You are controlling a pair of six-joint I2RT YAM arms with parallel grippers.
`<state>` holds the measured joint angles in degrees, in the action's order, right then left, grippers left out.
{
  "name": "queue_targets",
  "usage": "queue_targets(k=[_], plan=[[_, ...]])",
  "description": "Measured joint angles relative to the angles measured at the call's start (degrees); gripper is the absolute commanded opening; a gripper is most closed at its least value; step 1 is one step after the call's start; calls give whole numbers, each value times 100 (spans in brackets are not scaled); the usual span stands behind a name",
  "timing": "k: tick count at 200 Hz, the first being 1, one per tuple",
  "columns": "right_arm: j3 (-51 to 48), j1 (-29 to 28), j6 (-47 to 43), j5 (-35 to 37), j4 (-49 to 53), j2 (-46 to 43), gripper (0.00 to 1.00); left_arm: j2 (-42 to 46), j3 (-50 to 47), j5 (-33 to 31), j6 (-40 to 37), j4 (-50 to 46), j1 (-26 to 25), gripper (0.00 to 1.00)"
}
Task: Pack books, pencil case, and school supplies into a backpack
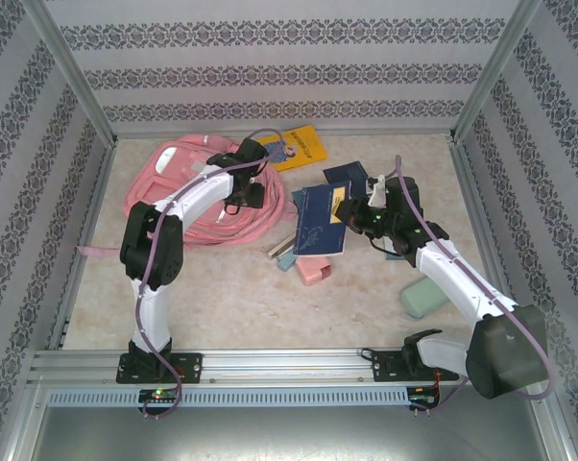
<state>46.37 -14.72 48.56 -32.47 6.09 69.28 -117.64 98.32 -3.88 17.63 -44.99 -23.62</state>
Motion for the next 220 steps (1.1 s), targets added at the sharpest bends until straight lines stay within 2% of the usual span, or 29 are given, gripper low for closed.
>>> queue_targets(k=[30,65,115,143,189,220], plan=[[-7,0,-57,-15,15,-11,0,-400,343,-173,-289,-129,0,42],[-7,-4,52,37,-74,107,0,-564,356,-407,-542,-166,0,0],[79,-142,431,225,-533,846,0,-369,385,-413,-601,-229,13,0],[175,-350,852,372,-1178,1270,0,46,538,-201,-520,-378,122,0],[634,-588,1231,605,-2124,1906,0,1088,590,737,-205,-389,656,0],[940,-662,1480,719,-2719,2400,0,1453,612,1871,72,-367,1294,0]])
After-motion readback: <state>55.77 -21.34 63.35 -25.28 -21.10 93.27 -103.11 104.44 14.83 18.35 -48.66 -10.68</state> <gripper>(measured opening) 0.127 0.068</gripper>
